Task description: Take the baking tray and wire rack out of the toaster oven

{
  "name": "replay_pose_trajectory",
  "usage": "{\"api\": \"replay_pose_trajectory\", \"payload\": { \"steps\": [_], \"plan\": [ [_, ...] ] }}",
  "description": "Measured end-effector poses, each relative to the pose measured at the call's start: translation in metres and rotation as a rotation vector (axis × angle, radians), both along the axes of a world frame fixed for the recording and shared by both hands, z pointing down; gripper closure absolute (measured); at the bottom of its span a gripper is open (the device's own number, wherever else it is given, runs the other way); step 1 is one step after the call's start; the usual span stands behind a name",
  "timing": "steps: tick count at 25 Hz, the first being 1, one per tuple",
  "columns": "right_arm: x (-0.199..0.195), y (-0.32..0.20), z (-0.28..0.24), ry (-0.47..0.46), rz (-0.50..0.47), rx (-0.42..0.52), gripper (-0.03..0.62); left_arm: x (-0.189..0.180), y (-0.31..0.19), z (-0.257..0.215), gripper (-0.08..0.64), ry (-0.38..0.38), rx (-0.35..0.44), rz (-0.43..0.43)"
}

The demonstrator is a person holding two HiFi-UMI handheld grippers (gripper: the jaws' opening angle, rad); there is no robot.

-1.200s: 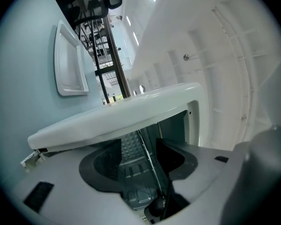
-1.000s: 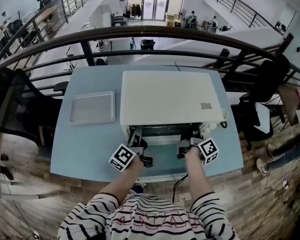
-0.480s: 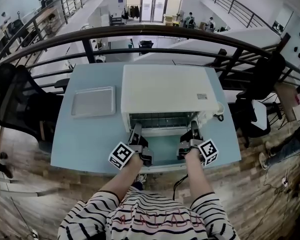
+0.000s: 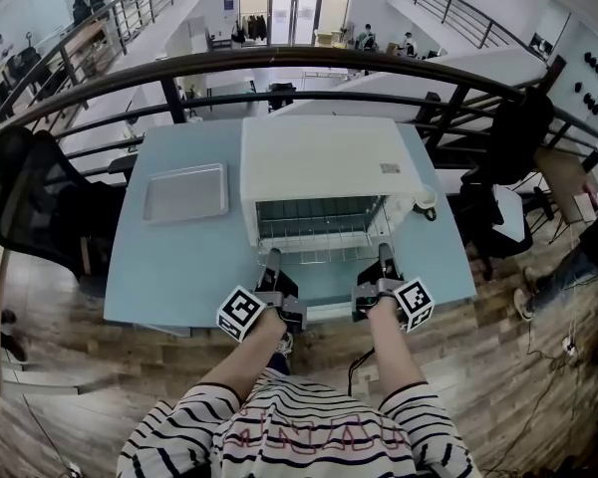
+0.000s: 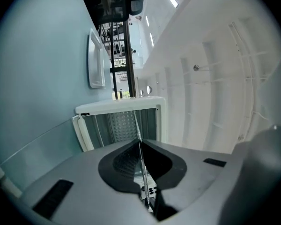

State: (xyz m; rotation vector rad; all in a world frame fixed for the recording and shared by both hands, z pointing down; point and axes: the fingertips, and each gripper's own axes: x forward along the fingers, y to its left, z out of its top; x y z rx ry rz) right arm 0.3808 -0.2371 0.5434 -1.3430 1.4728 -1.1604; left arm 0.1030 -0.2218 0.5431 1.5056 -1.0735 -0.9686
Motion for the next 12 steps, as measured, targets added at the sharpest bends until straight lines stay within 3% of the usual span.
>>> {"api": "replay_pose_trajectory", "payload": {
  "steps": [12],
  "plan": [
    [0.002,0.095,0.011,-0.020,0.032,0.005,0.561,0.002,0.085,0.019,0.537,0.025,-0.042,0.047]
  ]
}}
